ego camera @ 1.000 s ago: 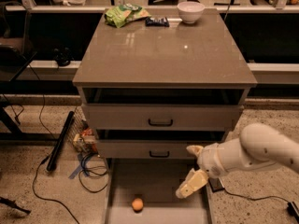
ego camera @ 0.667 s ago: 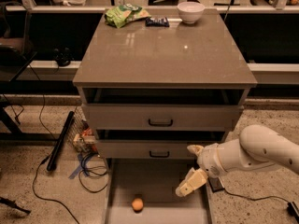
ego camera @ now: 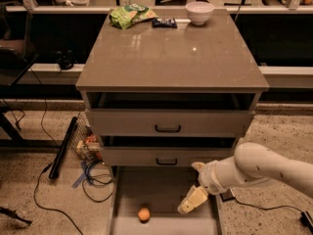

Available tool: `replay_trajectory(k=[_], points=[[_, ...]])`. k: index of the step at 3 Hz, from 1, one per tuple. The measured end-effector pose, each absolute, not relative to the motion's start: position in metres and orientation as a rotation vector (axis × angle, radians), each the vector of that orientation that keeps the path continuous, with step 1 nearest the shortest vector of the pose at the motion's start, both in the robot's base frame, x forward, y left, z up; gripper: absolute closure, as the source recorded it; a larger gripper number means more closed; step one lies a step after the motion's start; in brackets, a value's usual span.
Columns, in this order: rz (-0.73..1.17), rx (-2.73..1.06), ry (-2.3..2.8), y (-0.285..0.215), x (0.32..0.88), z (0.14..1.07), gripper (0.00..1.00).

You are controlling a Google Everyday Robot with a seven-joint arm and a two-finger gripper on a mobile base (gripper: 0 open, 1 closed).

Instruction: Pick orange from bottom drawer and place on counter

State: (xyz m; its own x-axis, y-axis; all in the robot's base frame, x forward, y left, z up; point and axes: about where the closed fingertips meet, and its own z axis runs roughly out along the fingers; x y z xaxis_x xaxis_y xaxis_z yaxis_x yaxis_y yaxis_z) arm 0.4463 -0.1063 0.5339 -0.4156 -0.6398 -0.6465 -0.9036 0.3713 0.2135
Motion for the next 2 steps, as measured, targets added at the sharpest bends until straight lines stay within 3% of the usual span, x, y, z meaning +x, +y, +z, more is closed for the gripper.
replay_trajectory(k=[2], points=[[0.520,-1.317,2.180,-0.112,0.479,0.403,0.00]])
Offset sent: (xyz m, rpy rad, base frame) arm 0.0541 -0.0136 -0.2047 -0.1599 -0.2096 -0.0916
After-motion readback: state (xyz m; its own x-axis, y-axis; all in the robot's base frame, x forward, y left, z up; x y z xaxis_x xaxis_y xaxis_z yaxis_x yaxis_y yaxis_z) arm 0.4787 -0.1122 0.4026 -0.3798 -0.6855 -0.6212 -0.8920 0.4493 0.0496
